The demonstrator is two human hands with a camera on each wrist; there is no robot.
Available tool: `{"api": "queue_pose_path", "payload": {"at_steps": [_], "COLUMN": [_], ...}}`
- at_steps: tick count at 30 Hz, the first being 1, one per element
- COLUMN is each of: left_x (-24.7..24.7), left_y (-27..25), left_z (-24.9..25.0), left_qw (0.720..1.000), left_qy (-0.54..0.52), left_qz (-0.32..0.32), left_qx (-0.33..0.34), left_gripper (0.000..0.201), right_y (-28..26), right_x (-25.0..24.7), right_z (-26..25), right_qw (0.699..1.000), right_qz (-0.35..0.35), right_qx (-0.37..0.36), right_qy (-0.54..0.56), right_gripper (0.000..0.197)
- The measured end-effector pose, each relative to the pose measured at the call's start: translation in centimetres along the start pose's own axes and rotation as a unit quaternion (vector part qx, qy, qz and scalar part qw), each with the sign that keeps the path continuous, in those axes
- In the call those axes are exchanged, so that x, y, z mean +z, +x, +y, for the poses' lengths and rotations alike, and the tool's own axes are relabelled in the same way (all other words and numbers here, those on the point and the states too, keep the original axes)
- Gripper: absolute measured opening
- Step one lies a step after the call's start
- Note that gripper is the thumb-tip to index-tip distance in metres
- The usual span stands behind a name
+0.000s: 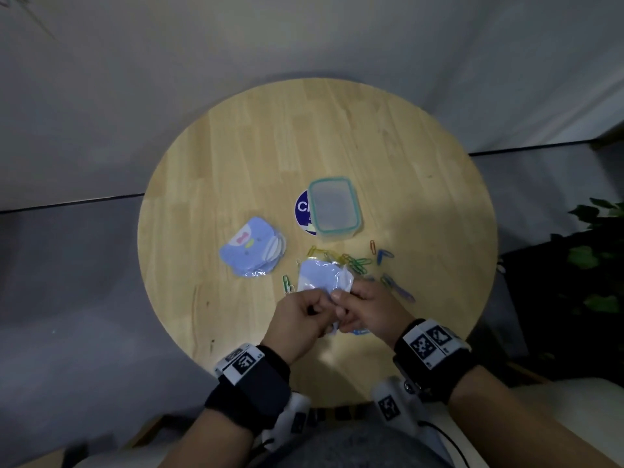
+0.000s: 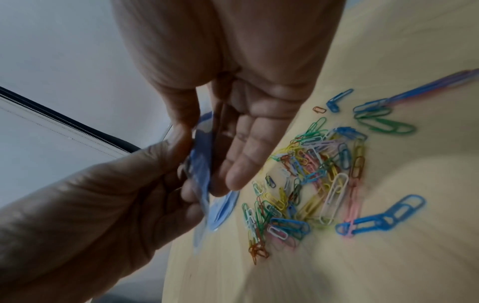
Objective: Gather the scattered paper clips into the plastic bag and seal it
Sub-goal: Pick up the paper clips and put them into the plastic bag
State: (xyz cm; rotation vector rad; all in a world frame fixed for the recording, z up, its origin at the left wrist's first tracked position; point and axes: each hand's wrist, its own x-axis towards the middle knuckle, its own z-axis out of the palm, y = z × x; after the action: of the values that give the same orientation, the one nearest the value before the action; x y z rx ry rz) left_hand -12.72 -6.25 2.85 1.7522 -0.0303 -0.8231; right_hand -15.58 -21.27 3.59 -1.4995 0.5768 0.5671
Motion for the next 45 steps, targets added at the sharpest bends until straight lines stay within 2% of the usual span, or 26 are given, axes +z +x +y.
{"api": "queue_pose_path", "payload": {"at_steps": [4,6,7,9,10,12,14,16,19,20,22,23,24,25,26,28,30,32,34,37,42,45], "left_x": [-0.1,-0.3,-0.3,-0.3,-0.2,0.1,0.4,0.6,0.5,0.4,0.0,-0.3,-0.4,-0.6,-0.7,-0.7,-0.5,0.1,0.7,1.3,1.2,1.2], "left_y": [0.3,0.4,0.5,0.6,0.5,0.5,0.8,0.9,0.4,0.3,0.4,0.6,0.7,0.9,1.1,1.4,1.5,1.4,1.5,1.7,1.6,1.5], "left_z": [0.6,0.5,0.3,-0.4,-0.6,-0.7,-0.4,-0.2,0.0,0.0,-0.1,-0.1,0.0,0.1,0.2,0.3,0.1,0.1,-0.1,-0.8,-0.9,-1.0], "left_qw": [0.996,0.995,0.999,0.992,0.974,0.938,0.929,0.93,0.941,0.94,0.924,0.908,0.887,0.869,0.858,0.853,0.863,0.874,0.881,0.891,0.88,0.875], "left_qy": [-0.086,-0.087,-0.05,0.114,0.206,0.315,0.331,0.324,0.28,0.276,0.324,0.373,0.426,0.466,0.487,0.492,0.47,0.454,0.444,0.409,0.426,0.43], "left_qz": [-0.023,-0.02,-0.012,0.006,0.005,-0.001,0.01,0.016,0.026,0.026,-0.022,-0.048,-0.066,-0.072,-0.068,-0.049,-0.017,-0.007,0.007,0.048,0.067,0.071], "left_qx": [-0.025,-0.033,-0.017,0.055,0.092,0.145,0.166,0.172,0.19,0.201,0.202,0.187,0.166,0.152,0.147,0.164,0.185,0.174,0.165,0.189,0.202,0.21], "left_gripper": [0.023,0.023,0.025,0.025,0.024,0.023,0.02,0.019,0.012,0.027,0.091,0.118,0.133,0.139,0.139,0.13,0.12,0.125,0.129,0.108,0.085,0.07], "right_y": [-0.2,-0.1,0.0,0.1,0.1,0.4,0.5,0.7,1.2,1.2,1.3,1.2,1.0,0.9,0.7,0.9,1.3,1.2,1.2,1.2,1.3,1.5], "right_x": [-0.6,-0.9,-1.0,-0.4,0.1,0.6,0.9,0.8,0.2,0.0,-0.3,-0.3,-0.3,-0.2,0.1,0.4,0.4,0.5,0.6,0.5,0.5,0.6], "right_z": [-0.3,-0.3,-0.3,-0.3,-0.3,0.1,-0.2,0.0,0.3,0.1,-0.3,-0.6,-0.8,-0.7,-0.9,-1.0,-0.7,-0.8,-0.6,-0.5,-0.4,-0.3], "right_qw": [1.0,0.999,0.998,0.987,0.983,0.979,0.979,0.977,0.968,0.968,0.97,0.973,0.978,0.982,0.987,0.99,0.985,0.976,0.973,0.979,0.943,0.944], "right_qz": [-0.008,-0.011,-0.007,0.015,0.034,0.071,0.107,0.119,0.128,0.118,0.085,0.071,0.049,0.028,0.016,0.018,0.063,0.098,0.091,0.06,0.01,0.016], "right_qx": [0.019,0.024,0.018,-0.013,-0.021,-0.033,-0.039,-0.034,-0.045,-0.045,-0.052,-0.057,-0.064,-0.063,-0.056,-0.057,-0.086,-0.118,-0.139,-0.141,-0.132,-0.078], "right_qy": [0.004,-0.024,-0.065,-0.157,-0.18,-0.191,-0.169,-0.173,-0.212,-0.215,-0.22,-0.211,-0.194,-0.175,-0.147,-0.128,-0.139,-0.153,-0.157,-0.138,-0.306,-0.32], "right_gripper": [0.033,0.028,0.027,0.017,0.005,0.02,0.029,0.03,0.007,0.009,0.013,0.005,0.014,0.023,0.025,0.014,0.025,0.037,0.042,0.037,0.027,0.024]}}
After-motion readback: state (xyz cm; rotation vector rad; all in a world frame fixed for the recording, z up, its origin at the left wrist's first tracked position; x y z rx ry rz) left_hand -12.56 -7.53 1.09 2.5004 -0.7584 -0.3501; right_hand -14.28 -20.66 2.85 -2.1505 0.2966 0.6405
